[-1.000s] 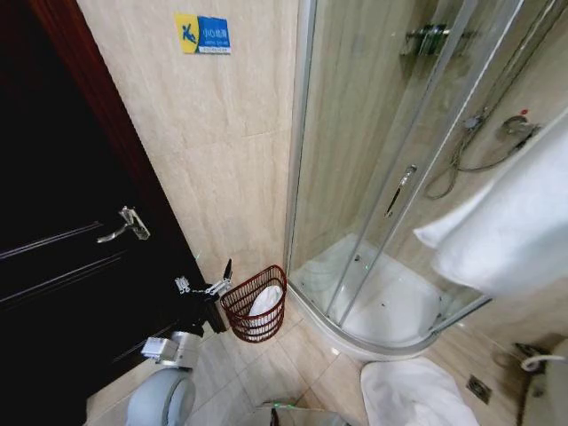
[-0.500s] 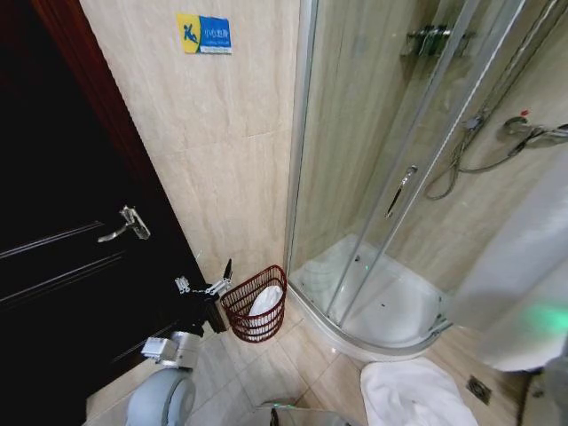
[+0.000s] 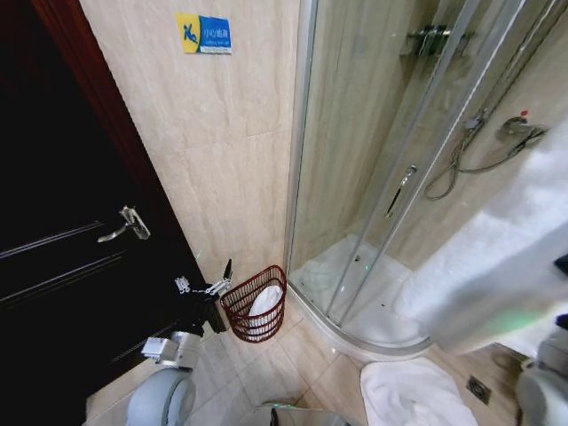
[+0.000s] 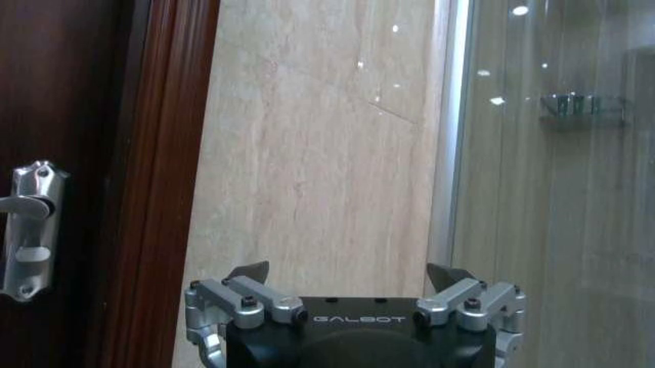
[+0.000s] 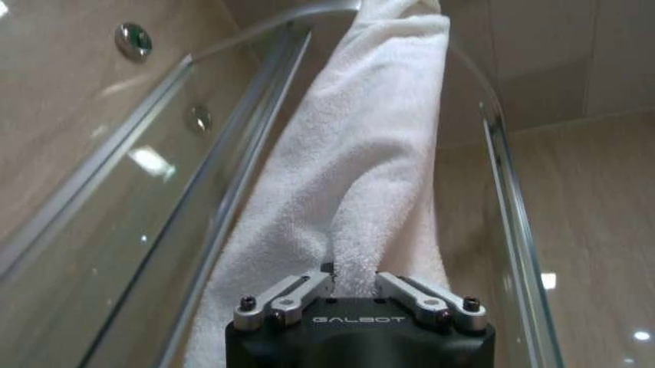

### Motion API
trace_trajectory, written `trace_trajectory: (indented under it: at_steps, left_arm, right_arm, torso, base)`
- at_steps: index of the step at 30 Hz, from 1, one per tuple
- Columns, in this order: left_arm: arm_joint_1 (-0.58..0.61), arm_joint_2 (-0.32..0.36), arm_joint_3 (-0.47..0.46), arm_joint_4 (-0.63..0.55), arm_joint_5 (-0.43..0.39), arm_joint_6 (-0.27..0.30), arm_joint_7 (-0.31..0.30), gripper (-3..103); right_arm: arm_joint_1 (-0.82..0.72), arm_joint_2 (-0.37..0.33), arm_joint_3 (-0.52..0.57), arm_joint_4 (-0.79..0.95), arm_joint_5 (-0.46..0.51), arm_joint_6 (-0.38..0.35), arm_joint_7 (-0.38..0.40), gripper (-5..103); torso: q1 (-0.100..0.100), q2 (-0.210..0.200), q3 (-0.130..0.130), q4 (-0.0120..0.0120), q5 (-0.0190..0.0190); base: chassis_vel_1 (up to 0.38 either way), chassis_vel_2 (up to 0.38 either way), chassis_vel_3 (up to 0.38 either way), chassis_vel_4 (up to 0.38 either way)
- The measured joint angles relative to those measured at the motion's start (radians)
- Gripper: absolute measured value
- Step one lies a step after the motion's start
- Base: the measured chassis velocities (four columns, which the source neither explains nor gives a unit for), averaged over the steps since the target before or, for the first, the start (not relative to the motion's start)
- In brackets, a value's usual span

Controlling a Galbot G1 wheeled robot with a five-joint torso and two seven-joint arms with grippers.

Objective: Discard the used towel into the hamper.

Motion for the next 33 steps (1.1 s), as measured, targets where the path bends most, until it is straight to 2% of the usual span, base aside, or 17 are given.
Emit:
trace_trajectory:
  at_steps: [2, 6, 25, 29, 33]
  left_arm:
    - [0.0, 0.0, 0.0, 0.0, 0.0, 0.0, 0.0, 100]
    - [0.0, 0.0, 0.0, 0.0, 0.0, 0.0, 0.0, 100]
    - [0.0, 0.0, 0.0, 0.0, 0.0, 0.0, 0.0, 100]
    - [0.0, 0.0, 0.0, 0.0, 0.0, 0.0, 0.0, 100]
    - [0.0, 0.0, 0.0, 0.0, 0.0, 0.0, 0.0, 100]
  right_arm:
    - [-0.005, 0.023, -0.004, -0.042, -0.014, 0.035, -0.013, 4]
    - [-0.009, 0.033, -0.003, -0.061, -0.015, 0.048, -0.016, 4]
    - [0.002, 0.021, 0.01, -0.102, 0.002, 0.096, -0.001, 4]
    - [-0.006, 0.024, 0.014, -0.083, 0.004, 0.101, 0.003, 4]
    - [-0.056, 0.039, 0.02, 0.025, 0.003, 0.121, 0.01, 4]
  torso:
    - [0.0, 0.0, 0.0, 0.0, 0.0003]
    - [0.0, 0.0, 0.0, -0.0001, 0.0]
    - [0.0, 0.0, 0.0, 0.0, 0.0001]
    - [0.0, 0.0, 0.0, 0.0, 0.0002]
    - [0.0, 0.0, 0.0, 0.0001, 0.0]
  base:
    - [0.0, 0.0, 0.0, 0.0]
    - [0.0, 0.0, 0.0, 0.0]
    - [0.0, 0.0, 0.0, 0.0]
    - [0.0, 0.0, 0.0, 0.0]
    - [0.0, 0.0, 0.0, 0.0]
